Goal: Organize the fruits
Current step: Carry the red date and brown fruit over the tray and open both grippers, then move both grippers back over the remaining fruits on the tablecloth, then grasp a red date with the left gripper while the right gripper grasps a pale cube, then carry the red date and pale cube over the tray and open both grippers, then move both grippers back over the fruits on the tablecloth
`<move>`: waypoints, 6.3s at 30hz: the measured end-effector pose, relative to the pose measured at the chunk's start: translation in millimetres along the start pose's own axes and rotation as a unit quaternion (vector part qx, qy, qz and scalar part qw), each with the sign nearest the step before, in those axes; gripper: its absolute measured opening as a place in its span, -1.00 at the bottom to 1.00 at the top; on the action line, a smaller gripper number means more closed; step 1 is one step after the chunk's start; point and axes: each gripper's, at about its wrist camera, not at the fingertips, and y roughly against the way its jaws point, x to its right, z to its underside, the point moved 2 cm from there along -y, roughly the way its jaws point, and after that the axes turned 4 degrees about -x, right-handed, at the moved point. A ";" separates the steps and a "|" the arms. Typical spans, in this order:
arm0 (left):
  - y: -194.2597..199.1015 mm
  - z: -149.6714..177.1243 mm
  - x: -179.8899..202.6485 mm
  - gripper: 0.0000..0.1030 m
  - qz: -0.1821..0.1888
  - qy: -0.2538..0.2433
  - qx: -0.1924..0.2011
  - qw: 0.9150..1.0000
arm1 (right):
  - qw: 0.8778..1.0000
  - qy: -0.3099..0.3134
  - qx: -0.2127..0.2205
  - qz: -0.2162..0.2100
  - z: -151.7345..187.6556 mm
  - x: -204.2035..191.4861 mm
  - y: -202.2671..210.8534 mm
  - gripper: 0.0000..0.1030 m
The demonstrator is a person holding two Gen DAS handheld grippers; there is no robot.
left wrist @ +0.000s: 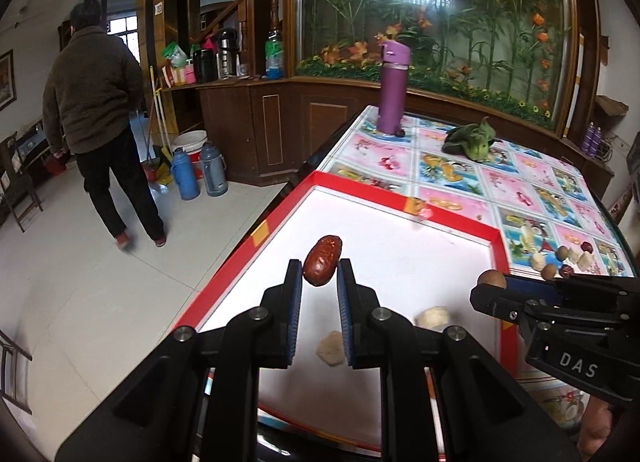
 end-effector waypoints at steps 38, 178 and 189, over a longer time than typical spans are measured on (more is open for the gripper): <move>-39.9 12.5 -5.4 0.41 0.010 0.008 -0.091 0.996 | 0.998 -0.068 0.008 0.005 -3.8 67.3 19.2 -0.26; -114.2 -34.6 -15.7 -0.42 0.017 -0.017 -0.174 0.984 | 0.995 -0.029 -0.091 0.016 -64.5 6.0 -91.6 -0.57; -116.2 -31.3 -21.2 -0.02 -0.004 -0.002 -0.191 0.982 | 0.996 -0.035 -0.076 -0.025 -66.6 10.8 -62.6 -0.18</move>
